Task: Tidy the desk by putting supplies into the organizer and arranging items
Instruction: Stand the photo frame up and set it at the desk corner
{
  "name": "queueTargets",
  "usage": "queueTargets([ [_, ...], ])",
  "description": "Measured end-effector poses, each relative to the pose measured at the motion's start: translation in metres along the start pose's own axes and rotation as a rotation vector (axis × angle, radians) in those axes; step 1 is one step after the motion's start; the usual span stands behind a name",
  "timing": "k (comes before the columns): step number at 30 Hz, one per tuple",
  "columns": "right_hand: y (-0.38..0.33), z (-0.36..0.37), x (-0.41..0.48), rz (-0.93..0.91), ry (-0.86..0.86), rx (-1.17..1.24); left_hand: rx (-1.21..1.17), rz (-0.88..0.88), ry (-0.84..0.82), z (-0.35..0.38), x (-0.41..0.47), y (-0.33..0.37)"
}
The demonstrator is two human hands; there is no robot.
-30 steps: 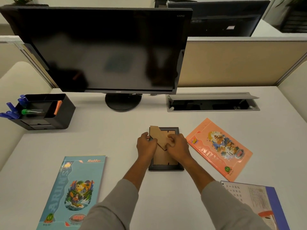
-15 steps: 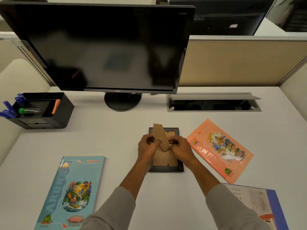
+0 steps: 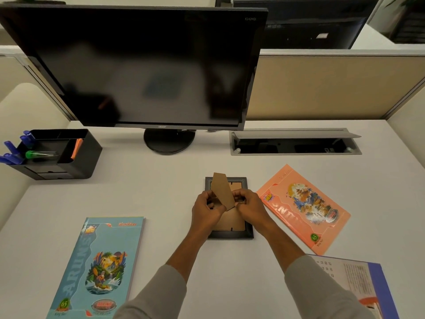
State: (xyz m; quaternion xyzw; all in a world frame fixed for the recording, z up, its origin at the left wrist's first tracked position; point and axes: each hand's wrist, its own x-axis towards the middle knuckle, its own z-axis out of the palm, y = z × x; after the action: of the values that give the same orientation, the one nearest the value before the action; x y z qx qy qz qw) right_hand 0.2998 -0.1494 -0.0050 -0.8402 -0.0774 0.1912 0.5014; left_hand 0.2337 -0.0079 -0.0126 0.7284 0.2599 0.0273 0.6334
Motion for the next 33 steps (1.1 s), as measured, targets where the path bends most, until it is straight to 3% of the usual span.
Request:
queueTargets([
  [19,-0.001,-0.001,-0.005,-0.045,0.044,-0.043,-0.056,0.049,0.040,-0.005,-0.004,0.005],
  [27,0.011,-0.005,-0.019,-0.005,0.378,-0.076,0.031,0.015,0.161,-0.024,-0.008,0.004],
  [33,0.017,0.005,-0.043,0.068,0.419,-0.122,0.302,-0.134,0.139,-0.027,-0.019,0.000],
])
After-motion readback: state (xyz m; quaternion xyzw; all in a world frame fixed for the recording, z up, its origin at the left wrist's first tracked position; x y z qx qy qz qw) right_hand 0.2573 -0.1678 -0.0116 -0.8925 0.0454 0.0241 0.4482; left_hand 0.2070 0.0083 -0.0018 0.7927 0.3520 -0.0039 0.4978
